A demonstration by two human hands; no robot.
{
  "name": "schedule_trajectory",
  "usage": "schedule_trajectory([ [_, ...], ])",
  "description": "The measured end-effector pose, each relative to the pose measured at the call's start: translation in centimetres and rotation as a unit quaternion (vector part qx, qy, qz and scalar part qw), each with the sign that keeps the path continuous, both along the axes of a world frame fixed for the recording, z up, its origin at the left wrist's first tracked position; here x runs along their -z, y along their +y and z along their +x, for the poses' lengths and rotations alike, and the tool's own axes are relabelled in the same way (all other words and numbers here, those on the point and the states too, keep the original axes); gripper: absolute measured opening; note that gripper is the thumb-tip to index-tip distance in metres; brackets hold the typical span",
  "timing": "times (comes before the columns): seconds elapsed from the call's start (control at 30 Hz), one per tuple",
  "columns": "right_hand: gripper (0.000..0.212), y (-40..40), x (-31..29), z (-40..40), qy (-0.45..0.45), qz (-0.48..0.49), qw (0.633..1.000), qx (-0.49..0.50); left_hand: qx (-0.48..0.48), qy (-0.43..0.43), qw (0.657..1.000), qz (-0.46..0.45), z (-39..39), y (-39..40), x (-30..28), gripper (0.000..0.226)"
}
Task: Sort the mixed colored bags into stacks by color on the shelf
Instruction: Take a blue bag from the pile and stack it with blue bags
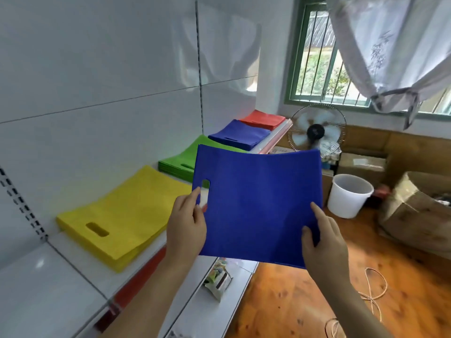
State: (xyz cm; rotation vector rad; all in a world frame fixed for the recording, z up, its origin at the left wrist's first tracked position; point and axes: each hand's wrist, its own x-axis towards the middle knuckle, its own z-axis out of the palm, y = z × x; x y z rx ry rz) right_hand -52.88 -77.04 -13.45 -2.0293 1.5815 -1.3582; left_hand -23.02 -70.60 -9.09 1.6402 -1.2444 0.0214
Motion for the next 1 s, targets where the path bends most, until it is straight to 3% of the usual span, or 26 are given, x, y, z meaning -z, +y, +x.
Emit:
schedule_trajectory([
  [0.47, 0.066, -16.5, -1.0, -6.2, 0.000, 0.031, 0.990, 0.136, 0.127, -0.001, 0.992, 0.010, -5.9, -24.5, 0.5, 0.046],
  [0.73, 0.067, -30.2, 0.4, -11.8, 0.007, 0.043, 0.988, 0.149, 0.129, 0.015, 0.991, 0.022, -11.5, -38.7, 1.8, 0.051],
  [1.0, 0.064, -45.4, -1.4, -14.3, 0.020, 0.054, 0.995, 0.082, 0.061, 0.022, 0.997, 0.033, -13.7, -50.3, 1.0, 0.050],
])
